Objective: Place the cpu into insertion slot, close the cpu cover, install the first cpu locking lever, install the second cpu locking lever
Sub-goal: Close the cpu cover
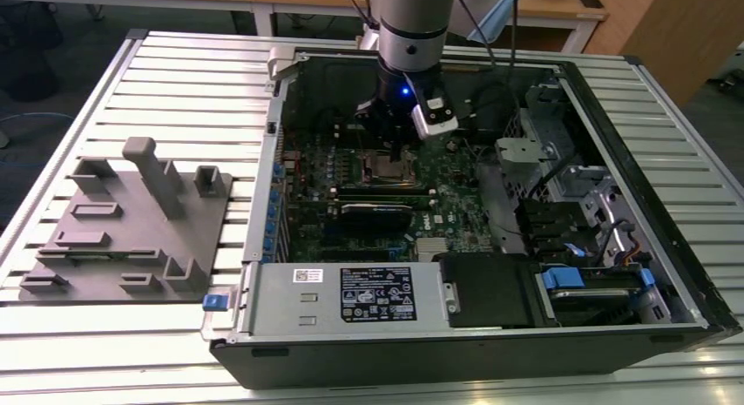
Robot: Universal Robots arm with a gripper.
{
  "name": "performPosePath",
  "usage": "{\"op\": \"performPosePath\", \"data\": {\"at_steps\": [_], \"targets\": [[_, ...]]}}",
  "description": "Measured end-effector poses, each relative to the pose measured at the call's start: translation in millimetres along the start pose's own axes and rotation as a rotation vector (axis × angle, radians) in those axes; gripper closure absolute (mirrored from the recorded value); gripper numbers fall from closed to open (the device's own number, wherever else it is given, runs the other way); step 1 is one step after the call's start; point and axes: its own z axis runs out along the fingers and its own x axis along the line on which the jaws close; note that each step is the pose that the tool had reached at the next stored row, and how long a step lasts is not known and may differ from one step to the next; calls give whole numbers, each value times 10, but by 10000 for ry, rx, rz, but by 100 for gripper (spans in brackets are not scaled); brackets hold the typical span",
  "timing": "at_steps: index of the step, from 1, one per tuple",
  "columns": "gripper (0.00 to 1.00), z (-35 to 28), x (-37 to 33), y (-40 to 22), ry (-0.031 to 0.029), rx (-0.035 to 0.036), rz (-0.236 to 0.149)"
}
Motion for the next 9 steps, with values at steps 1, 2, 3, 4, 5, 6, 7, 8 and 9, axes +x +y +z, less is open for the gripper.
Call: {"op": "performPosePath", "data": {"at_steps": [1, 2, 3, 4, 5, 6, 7, 8, 9], "targets": [[90, 0, 0, 0, 0, 0, -2], [90, 2, 0, 0, 0, -1, -2], [90, 8, 0, 0, -2, -4, -3], [90, 15, 6, -1, -1, -3, -3], [90, 19, 16, -3, 0, 0, -3], [90, 23, 28, -5, 0, 0, -3], [90, 26, 41, -8, 0, 1, -3], [90, 28, 56, -10, 0, 1, -3], [90, 29, 74, -12, 0, -1, -3]]}}
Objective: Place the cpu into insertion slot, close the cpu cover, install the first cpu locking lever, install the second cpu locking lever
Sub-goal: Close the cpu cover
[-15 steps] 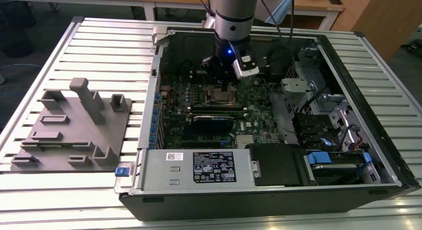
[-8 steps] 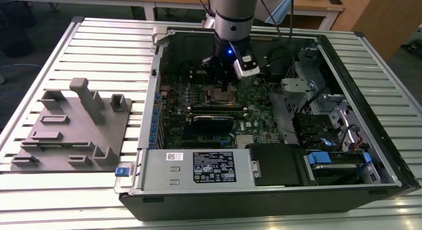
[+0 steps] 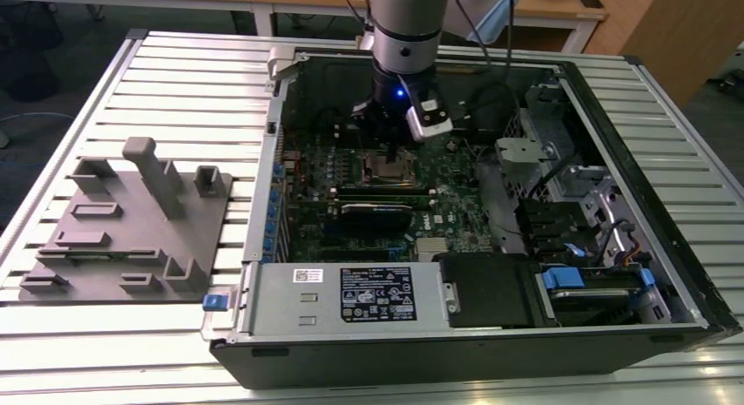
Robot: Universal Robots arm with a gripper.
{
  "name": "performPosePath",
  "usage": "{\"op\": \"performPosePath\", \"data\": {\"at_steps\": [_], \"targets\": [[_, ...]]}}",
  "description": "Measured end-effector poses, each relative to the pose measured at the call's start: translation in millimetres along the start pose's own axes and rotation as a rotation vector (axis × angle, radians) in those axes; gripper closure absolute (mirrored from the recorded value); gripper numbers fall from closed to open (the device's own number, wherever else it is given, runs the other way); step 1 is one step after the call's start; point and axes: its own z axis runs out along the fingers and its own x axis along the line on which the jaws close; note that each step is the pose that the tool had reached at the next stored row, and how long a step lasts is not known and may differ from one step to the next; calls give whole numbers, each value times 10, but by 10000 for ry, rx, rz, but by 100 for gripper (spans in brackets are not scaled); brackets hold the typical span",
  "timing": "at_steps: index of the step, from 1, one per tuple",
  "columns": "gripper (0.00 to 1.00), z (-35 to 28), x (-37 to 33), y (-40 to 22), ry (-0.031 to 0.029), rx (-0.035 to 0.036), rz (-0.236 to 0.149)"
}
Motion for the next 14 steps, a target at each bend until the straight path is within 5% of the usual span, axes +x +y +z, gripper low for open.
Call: {"op": "performPosePath", "data": {"at_steps": [6, 14], "targets": [[90, 0, 146, -24, 0, 0, 1], [90, 23, 209, -35, 1, 3, -11]]}}
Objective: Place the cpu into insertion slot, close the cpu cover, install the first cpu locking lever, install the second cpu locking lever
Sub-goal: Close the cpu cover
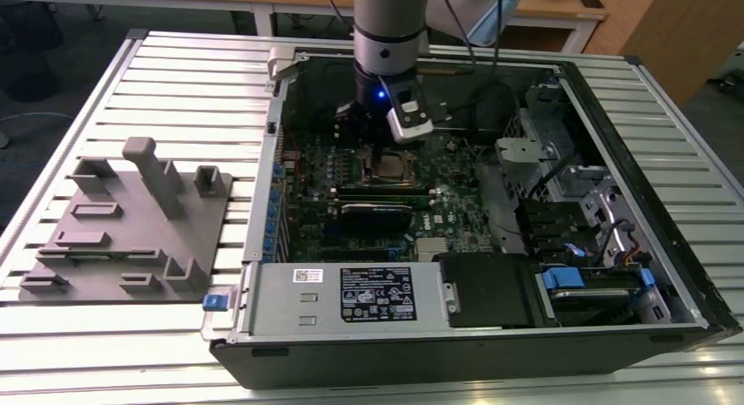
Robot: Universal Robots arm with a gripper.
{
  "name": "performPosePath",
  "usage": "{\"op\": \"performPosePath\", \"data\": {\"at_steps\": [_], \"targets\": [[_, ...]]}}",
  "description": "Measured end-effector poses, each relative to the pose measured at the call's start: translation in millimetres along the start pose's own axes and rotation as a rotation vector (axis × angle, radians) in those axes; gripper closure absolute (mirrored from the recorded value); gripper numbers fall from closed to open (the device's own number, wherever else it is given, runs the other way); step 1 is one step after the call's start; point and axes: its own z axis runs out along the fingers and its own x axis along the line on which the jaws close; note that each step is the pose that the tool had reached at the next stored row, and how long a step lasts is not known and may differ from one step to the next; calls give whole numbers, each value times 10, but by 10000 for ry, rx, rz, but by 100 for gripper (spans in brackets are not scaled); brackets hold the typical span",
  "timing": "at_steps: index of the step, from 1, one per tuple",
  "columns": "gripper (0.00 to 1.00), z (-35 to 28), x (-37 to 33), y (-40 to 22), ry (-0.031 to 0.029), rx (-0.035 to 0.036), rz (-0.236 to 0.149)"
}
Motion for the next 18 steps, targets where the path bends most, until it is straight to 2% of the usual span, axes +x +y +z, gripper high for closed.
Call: {"op": "performPosePath", "data": {"at_steps": [7, 18], "targets": [[90, 41, 58, -11, 1, -4, -84], [90, 62, 80, -15, 2, -3, -88]]}}
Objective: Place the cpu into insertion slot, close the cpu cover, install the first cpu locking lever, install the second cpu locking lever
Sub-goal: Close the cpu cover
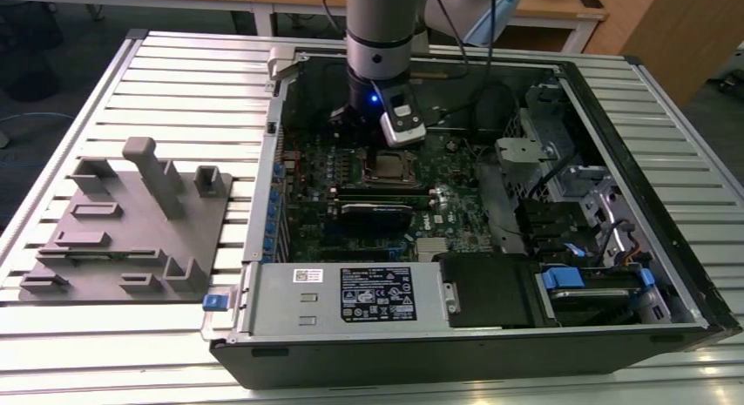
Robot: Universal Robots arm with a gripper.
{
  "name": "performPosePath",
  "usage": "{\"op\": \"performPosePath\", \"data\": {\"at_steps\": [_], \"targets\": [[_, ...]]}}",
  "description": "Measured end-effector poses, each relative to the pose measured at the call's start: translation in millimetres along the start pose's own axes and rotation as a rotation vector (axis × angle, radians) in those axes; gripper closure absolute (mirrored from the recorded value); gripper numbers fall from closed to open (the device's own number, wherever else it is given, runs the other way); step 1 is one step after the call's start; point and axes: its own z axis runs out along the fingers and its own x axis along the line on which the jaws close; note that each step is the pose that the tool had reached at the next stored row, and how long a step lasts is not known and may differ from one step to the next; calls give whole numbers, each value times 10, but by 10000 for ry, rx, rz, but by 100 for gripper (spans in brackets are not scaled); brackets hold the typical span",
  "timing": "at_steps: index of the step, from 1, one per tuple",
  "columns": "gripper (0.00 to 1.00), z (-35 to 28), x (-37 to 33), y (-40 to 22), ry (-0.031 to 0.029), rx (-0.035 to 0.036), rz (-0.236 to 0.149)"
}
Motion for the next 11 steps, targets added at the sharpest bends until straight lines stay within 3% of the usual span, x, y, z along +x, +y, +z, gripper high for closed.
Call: {"op": "performPosePath", "data": {"at_steps": [11], "targets": [[90, 38, 6, -2, 0, 1, 0]]}}
